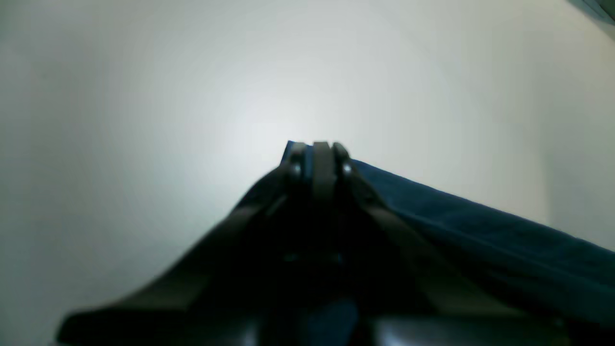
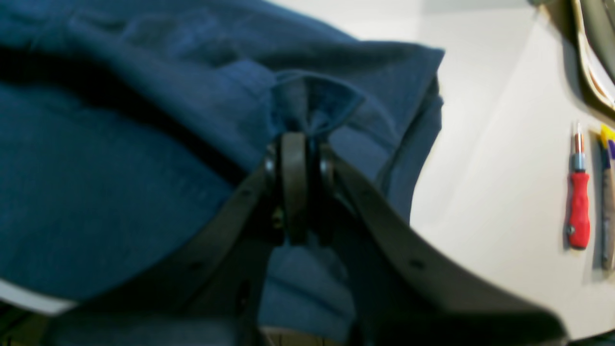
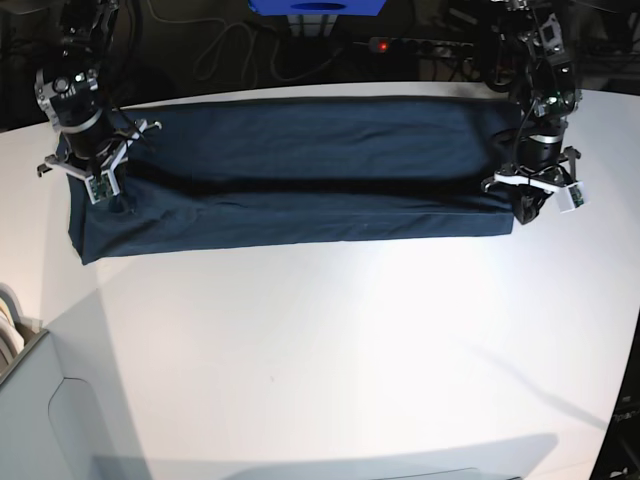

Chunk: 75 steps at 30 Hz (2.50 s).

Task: Fold the T-shirt properly
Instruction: 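Fold the lower edge up toward the shoulder edge with both grippers, then release the strip and reposition the right gripper on the strip's end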

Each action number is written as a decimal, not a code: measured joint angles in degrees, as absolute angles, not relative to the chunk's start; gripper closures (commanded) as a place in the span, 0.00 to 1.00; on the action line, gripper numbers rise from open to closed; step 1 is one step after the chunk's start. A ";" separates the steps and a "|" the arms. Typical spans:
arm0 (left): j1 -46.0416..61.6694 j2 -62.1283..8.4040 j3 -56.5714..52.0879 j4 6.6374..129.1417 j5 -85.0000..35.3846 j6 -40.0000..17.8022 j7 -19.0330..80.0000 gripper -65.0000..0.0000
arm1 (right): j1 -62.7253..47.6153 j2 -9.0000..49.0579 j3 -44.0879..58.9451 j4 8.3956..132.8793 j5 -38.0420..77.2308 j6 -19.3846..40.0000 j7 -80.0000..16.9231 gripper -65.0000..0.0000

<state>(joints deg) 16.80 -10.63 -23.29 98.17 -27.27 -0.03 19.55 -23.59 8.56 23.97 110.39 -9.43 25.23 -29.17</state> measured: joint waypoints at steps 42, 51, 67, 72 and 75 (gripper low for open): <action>18.79 -10.46 -23.16 93.95 -27.29 -0.03 19.59 0.76 | -30.30 7.20 29.06 113.60 -9.30 25.63 -25.28 0.32; 21.12 -10.63 -23.59 98.43 -27.55 -0.01 19.49 0.61 | -22.74 6.46 29.21 115.33 -9.13 25.71 -28.64 0.30; 21.26 -10.44 -23.81 95.20 -27.27 -0.01 19.59 0.57 | -9.91 6.35 24.23 95.33 -9.58 32.73 -39.46 0.30; 21.23 -10.46 -23.81 94.32 -27.24 -0.01 19.55 0.57 | -13.85 6.33 23.97 97.23 -9.28 32.75 -38.92 0.30; 21.28 -10.33 -23.79 94.30 -27.27 -0.01 19.57 0.57 | -16.40 6.33 23.97 100.16 -9.56 32.77 -39.24 0.30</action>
